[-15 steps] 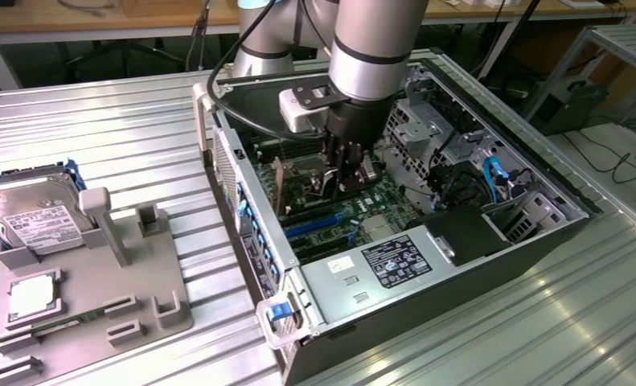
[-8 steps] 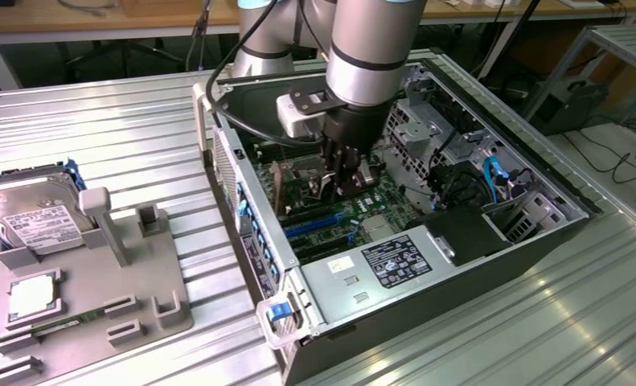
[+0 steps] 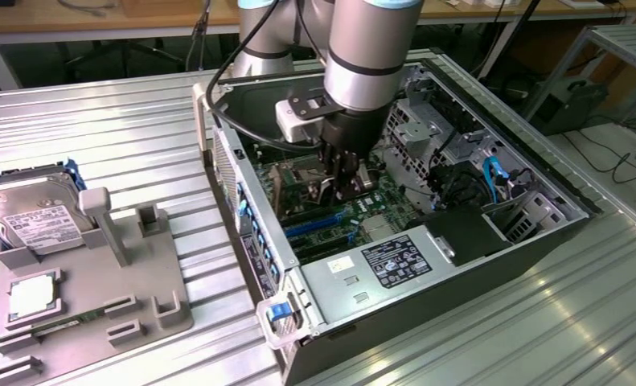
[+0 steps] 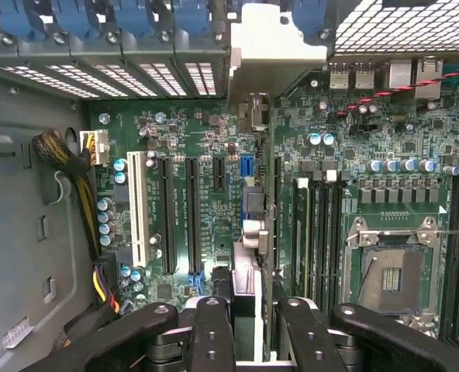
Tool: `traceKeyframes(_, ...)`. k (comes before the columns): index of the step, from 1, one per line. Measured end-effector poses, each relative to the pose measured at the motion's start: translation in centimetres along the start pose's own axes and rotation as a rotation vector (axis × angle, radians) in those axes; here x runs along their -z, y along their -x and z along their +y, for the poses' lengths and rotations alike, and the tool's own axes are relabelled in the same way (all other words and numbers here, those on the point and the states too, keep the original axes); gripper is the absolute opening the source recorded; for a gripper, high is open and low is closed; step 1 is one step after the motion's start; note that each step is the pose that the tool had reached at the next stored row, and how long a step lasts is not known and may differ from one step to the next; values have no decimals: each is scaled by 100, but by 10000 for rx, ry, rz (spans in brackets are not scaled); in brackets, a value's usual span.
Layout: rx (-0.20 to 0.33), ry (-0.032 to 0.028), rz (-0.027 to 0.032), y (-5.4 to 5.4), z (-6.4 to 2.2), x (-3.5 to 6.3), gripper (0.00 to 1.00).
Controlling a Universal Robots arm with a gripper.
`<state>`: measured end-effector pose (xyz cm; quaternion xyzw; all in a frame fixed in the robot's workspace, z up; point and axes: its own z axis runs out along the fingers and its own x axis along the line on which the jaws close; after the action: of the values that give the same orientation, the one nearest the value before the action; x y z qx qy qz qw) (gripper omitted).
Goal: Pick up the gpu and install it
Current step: 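Insert the gpu into the slot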
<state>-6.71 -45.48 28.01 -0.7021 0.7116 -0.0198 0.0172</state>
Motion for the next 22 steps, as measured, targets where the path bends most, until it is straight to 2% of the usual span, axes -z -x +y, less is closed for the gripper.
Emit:
traceKeyframes(4, 2, 0, -7, -19, 5, -26, 28)
traceKeyframes(11, -7, 2, -159, -30, 8, -85, 28)
traceKeyframes(14, -8, 2, -192, -33, 9, -95, 28)
traceKeyframes(18, -10, 2, -220, -38, 37, -102, 28)
traceKeyframes(22, -10, 2, -224, -74, 44, -122, 28)
